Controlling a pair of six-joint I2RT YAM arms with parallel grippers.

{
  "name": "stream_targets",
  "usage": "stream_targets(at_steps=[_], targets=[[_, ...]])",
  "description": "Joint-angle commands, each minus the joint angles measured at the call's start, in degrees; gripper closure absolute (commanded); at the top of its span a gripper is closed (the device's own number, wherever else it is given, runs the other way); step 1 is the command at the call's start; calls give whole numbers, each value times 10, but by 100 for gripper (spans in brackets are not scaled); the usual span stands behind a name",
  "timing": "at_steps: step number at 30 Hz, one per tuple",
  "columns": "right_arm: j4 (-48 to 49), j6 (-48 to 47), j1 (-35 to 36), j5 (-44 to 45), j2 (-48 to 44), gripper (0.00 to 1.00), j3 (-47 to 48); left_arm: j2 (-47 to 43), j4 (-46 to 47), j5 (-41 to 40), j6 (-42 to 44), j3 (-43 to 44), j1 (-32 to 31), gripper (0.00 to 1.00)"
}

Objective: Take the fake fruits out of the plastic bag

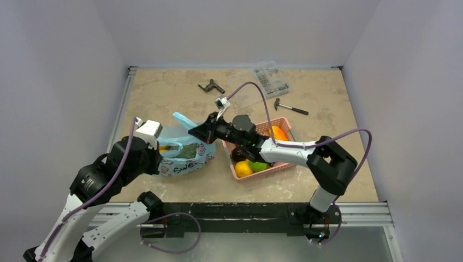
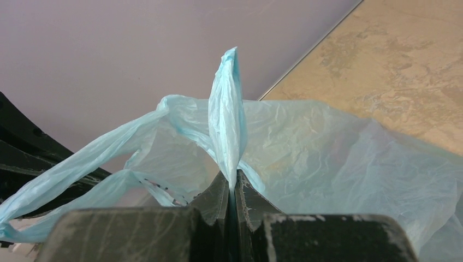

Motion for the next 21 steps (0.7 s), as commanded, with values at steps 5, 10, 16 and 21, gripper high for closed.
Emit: stream_targets(at_steps=[5, 10, 16, 21], targets=[[-24, -17, 0, 20, -18, 100, 48, -86, -66, -68, -99, 31, -1, 100], [-8, 5, -1, 26, 8, 100, 102, -146, -78, -171, -112, 38, -1, 100], [-39, 2, -7, 18, 73, 100, 234, -189, -66, -126, -100, 61, -1, 100], [-55, -10, -12, -1, 110, 100, 302, -192, -115, -109, -139, 101, -1, 100]])
